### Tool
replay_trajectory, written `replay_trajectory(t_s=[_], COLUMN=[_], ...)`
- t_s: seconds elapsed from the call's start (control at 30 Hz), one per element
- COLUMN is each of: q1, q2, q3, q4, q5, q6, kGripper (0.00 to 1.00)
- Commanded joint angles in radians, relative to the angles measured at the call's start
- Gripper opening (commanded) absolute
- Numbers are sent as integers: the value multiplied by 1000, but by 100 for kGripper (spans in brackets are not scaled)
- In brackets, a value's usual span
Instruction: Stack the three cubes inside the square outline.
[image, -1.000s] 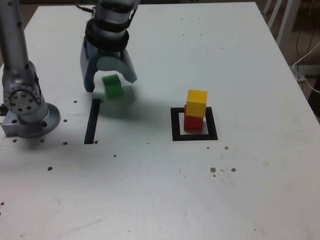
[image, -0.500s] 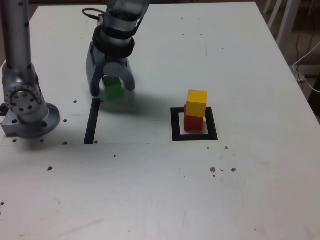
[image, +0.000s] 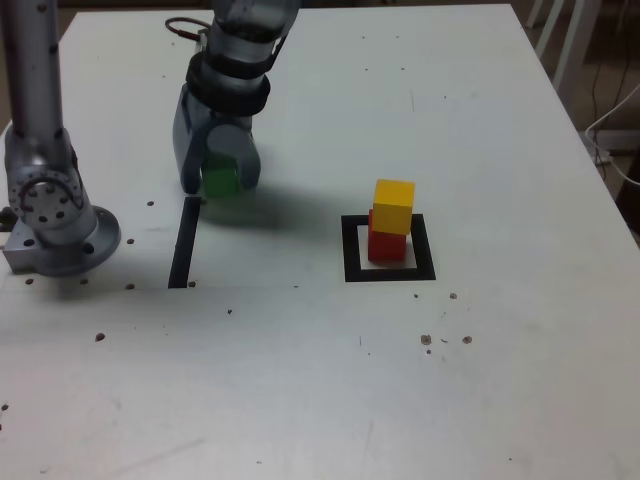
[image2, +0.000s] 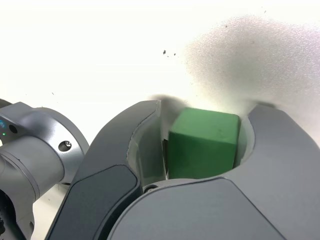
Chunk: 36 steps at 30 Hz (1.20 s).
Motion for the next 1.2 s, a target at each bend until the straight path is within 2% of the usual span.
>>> replay_trajectory(t_s=[0.0, 0.23, 0.5, 0.7, 1.17], q1=[-7, -94, -218, -316, -450], q2=[-7, -20, -27, -22, 68], q3=[-7, -97, -256, -398, -696], q4=[13, 87, 211, 316, 481], q5=[-5, -11, 22, 30, 27], q6=[3, 0, -5, -18, -15], kGripper=[30, 30, 30, 30, 30])
